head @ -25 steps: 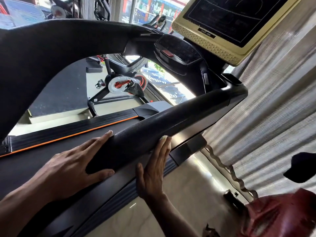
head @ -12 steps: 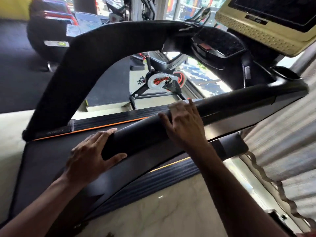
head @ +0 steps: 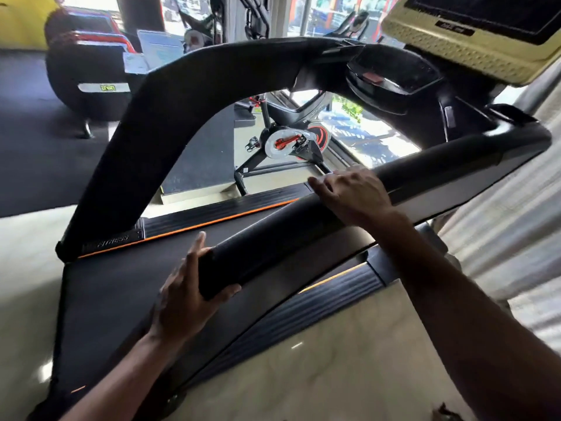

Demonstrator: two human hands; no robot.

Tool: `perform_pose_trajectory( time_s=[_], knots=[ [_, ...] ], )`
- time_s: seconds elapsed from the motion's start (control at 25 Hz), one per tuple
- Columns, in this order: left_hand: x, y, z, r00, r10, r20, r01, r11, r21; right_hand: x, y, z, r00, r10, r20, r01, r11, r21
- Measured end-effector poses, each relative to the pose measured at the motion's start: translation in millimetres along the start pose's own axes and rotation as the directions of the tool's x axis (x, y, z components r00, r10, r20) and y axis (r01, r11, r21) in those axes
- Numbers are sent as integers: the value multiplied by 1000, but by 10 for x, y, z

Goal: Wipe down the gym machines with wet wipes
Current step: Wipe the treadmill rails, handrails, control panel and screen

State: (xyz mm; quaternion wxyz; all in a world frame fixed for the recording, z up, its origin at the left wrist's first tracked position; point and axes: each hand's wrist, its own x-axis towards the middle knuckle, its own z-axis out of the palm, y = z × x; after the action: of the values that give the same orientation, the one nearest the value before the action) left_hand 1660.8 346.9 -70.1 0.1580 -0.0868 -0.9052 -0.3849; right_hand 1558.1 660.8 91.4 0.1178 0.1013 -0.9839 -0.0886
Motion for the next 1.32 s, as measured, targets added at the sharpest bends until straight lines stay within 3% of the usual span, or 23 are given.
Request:
perform_pose_trajectory(
  time_s=[0.2, 0.24, 0.32, 0.4, 0.52, 0.56, 0.68, 0.76, 0.84, 0.92, 1.04, 1.2, 1.32],
  knots=[
    [-156, -602, -122, 985, 50, 162, -43, 998, -50, -652, -570, 244, 932, -258, -254, 285, 956, 75],
    [-180, -677, -127, 981, 69, 182, -59, 996, -63, -722, -473, 277, 923, -270, -276, 301, 951, 75],
    [-200, -788, -150, 974, 98, 204, -80, 992, -93, -645, -302, 241, 947, -110, -300, 143, 986, 89],
    [-192, -860, -172, 965, 130, 226, -106, 988, -116, -367, -303, 53, 977, 100, -187, -87, 993, 81],
    [-173, -920, -203, 953, 179, 246, -145, 978, -148, -47, -833, -178, 984, -2, 177, 25, 992, -124],
    [-182, -945, -219, 948, 177, 263, -138, 977, -161, -75, -1057, -130, 977, -39, 210, 62, 992, -106],
    [-299, -1135, -245, 941, 142, 306, -86, 978, -189, -550, -1421, 82, 975, -214, 54, 215, 977, -9],
    [-443, -1342, -227, 941, 106, 322, -51, 983, -176, -690, -1231, 101, 953, -298, -46, 299, 954, -4],
    [-548, -1476, -194, 944, 90, 319, -30, 982, -188, -505, -1037, -29, 992, -119, -40, 119, 993, 2],
    [-571, -1523, -200, 944, 87, 319, -20, 978, -208, -185, -1163, -115, 992, 55, 110, -48, 997, -63],
    [-534, -1506, -247, 939, 82, 334, 1, 971, -241, -108, -1755, -24, 969, -96, 230, 134, 979, -156],
    [-562, -1499, -264, 930, 38, 366, 54, 970, -238, -482, -2226, 212, 941, -339, -12, 339, 941, 17],
    [-551, -1544, -237, 929, 50, 367, 44, 969, -245, -901, -1941, 315, 870, -473, -140, 483, 874, 51]
  ],
)
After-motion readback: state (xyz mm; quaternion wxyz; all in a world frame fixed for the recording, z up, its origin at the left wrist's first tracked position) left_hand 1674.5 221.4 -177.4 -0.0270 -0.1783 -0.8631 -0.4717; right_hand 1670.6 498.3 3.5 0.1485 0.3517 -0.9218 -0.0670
